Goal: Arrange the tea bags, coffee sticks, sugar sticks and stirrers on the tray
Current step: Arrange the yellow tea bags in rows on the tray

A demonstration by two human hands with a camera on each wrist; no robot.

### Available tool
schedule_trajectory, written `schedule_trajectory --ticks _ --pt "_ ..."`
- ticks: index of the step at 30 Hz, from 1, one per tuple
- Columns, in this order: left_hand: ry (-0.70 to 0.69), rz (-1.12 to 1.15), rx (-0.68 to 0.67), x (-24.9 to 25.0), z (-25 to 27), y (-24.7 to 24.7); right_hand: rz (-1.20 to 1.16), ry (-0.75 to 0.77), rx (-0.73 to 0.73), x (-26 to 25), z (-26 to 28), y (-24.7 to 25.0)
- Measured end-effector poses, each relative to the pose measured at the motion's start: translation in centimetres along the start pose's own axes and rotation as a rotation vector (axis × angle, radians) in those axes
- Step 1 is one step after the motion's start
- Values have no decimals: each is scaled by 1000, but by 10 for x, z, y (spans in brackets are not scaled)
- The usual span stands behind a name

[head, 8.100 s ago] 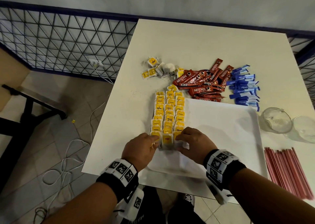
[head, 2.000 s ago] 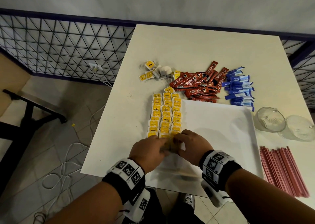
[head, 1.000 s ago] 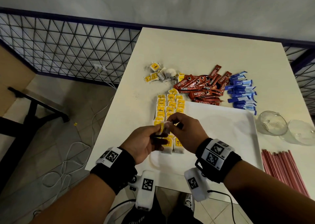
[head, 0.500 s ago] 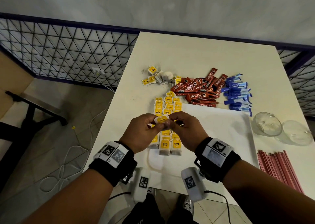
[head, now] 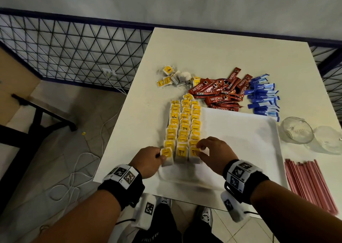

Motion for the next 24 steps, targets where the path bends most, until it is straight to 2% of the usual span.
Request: schedule_trajectory --ticks 4,10,12,15,19,24 --pt "-10 -84 12 7 -3 -8 26 15 -28 -2 1 -9" --pt "-26 -161 189 15 -3 -5 74 31 -75 -5 2 -18" --pt "-104 -159 228 15 1 -6 78 61 -74 -7 4 -17" --pt "-259 -289 138 18 6 -15 86 119 -64 -9 6 -16" --pt "-235 -452 81 19 -1 -18 125 122 -92 -11 4 -17" --pt "-243 -472 94 19 -4 -19 173 91 -117 -8 4 -18"
Point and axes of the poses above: each hand's wrist, its own z-axis away from the middle knuckle, its own y-axis out of the back of the hand, x = y × z, the point moved 5 cm from there along -z, towards the middle knuckle, and after that the axes turned 5 degrees about -y, right-handed, at the moved point
